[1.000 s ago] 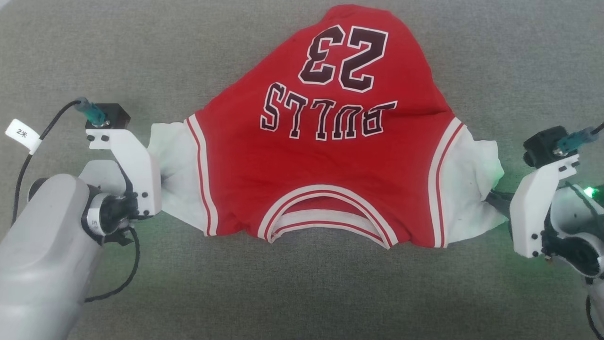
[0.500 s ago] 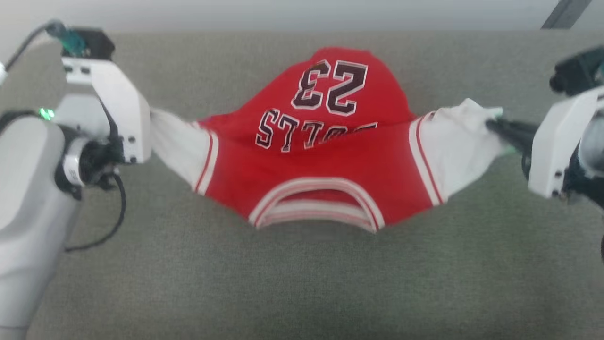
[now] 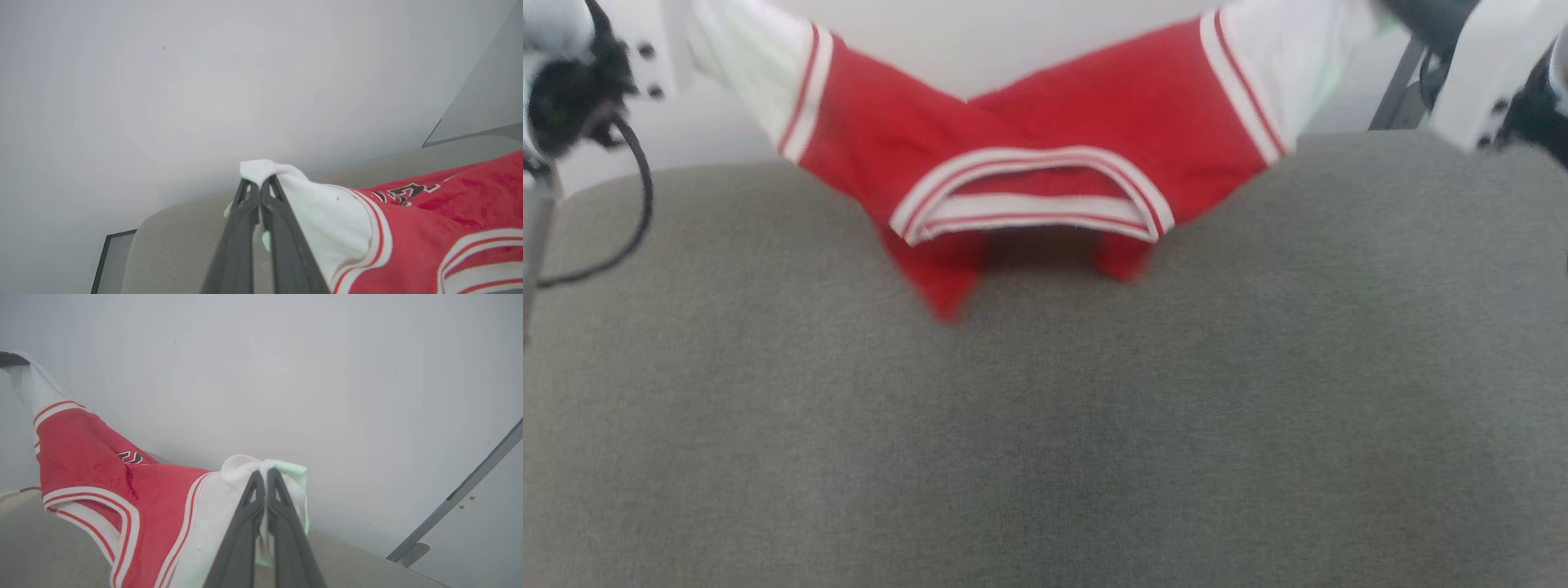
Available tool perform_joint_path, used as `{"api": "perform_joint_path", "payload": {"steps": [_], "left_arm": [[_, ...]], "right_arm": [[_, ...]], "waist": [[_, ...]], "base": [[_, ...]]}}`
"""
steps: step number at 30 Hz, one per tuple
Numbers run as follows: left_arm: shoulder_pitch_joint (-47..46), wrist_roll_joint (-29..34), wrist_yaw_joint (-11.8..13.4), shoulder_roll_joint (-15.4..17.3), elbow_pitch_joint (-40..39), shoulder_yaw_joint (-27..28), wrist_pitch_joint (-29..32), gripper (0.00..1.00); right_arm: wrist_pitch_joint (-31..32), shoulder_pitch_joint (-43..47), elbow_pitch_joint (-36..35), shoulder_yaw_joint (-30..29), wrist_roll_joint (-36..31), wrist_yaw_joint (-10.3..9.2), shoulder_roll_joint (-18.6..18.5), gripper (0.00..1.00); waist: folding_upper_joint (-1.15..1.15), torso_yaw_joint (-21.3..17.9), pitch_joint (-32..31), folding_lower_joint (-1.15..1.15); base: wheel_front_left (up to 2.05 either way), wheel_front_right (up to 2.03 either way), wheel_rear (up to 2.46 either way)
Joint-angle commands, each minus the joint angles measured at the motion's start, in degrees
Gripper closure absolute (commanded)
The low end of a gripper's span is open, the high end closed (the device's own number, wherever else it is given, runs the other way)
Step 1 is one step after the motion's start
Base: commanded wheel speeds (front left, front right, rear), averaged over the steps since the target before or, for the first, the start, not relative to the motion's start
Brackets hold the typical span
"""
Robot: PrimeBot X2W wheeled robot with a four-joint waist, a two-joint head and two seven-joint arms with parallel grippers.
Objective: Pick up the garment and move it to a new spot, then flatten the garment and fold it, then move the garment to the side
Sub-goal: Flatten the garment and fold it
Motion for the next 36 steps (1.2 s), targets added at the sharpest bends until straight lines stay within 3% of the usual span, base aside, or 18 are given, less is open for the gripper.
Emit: {"api": "perform_joint_path", "payload": {"steps": [1,11,20,26,33,36], "left_arm": [[-1.7,0.4,-0.3,-0.1,0.4,0.3,-0.6,1.00],[-8.4,1.8,-2.2,-0.9,5.7,0.2,-4.2,1.00],[-14.0,3.0,-3.6,-4.5,11.1,-0.1,-10.9,1.00],[-19.9,4.9,-3.9,-6.8,15.1,0.4,-19.5,1.00],[-27.5,9.0,-4.8,-9.9,20.6,0.2,-36.7,1.00],[-28.4,9.7,-4.8,-10.9,22.6,0.3,-41.1,1.00]], "right_arm": [[-1.2,-1.7,0.8,0.6,0.4,-0.04,0.3,1.00],[-6.5,-12.2,8.9,6.8,3.3,-0.04,1.2,1.00],[-16.6,-19.6,16.9,11.9,1.9,-0.06,0.4,1.00],[-30.2,-26.2,23.8,15.0,-2.1,-0.06,-0.3,1.00],[-47.1,-34.4,33.0,17.2,-10.7,-0.06,-0.2,1.00],[-49.8,-35.7,35.6,17.6,-12.6,-0.06,0.6,1.00]], "waist": [[0.00,-0.7,-1.0,0.00],[0.00,-1.6,-1.7,0.00],[0.00,-1.4,5.7,0.00],[0.00,-0.3,13.6,0.00],[0.00,1.2,20.2,0.00],[0.00,1.7,21.2,0.00]], "base": [[0.00,0.00,0.00],[0.00,0.00,0.00],[0.00,0.00,0.00],[0.00,0.00,0.00],[0.00,0.00,0.00],[0.00,0.00,0.00]]}}
